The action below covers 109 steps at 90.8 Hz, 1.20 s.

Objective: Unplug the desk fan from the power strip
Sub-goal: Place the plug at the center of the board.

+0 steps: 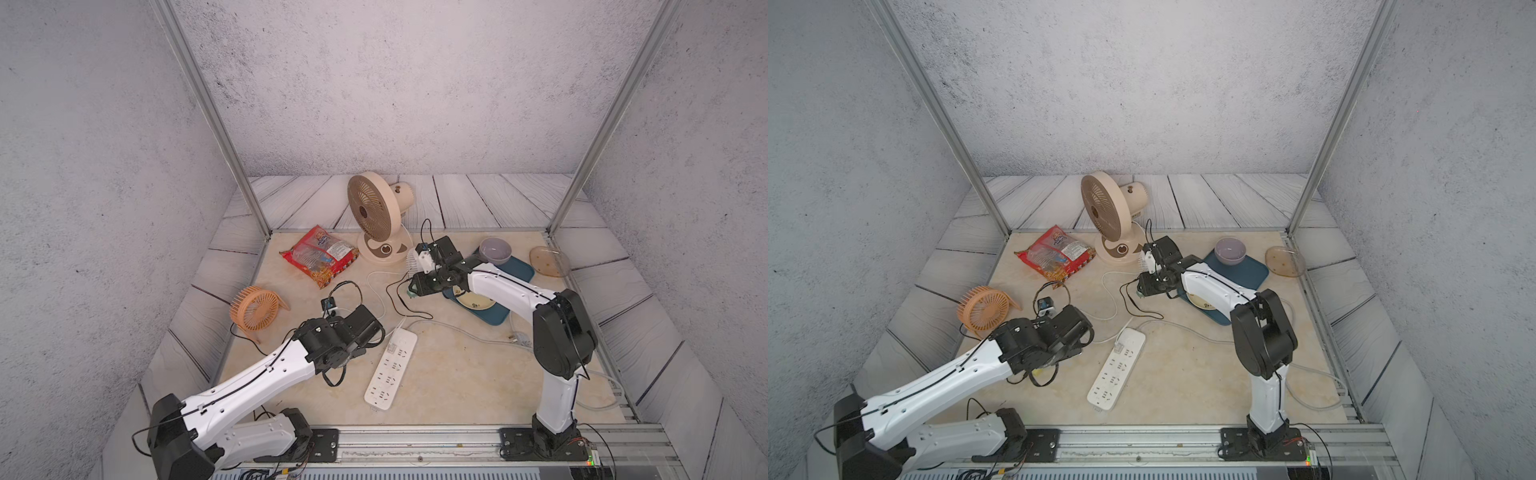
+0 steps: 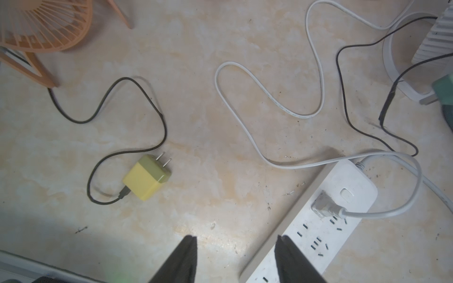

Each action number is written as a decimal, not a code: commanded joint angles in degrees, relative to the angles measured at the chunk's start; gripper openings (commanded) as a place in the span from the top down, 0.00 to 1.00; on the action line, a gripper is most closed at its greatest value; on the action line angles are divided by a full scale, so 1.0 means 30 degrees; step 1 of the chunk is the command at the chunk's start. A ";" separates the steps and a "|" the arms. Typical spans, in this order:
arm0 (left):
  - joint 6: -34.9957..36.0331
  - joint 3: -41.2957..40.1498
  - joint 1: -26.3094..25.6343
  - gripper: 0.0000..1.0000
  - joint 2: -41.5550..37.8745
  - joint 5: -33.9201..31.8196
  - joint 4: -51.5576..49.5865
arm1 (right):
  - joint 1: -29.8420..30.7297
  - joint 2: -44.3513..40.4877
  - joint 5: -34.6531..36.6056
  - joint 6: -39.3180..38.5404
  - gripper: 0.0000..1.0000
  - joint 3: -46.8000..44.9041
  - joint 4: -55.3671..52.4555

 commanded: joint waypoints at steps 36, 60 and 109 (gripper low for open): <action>-0.2035 -0.1528 0.0334 0.42 -0.3524 -0.1103 -0.3796 | 0.0227 0.3330 0.2752 0.1997 0.45 0.1560 -0.1182; 0.1370 -0.0841 0.0331 0.38 -0.3051 -0.0458 -0.1556 | 0.0246 0.1308 0.2601 0.1143 0.23 0.1829 -0.2170; 0.9893 0.0724 0.0562 0.23 0.2706 0.7001 0.5061 | 0.0902 -1.0967 0.0953 0.9024 0.27 -0.9149 -0.0586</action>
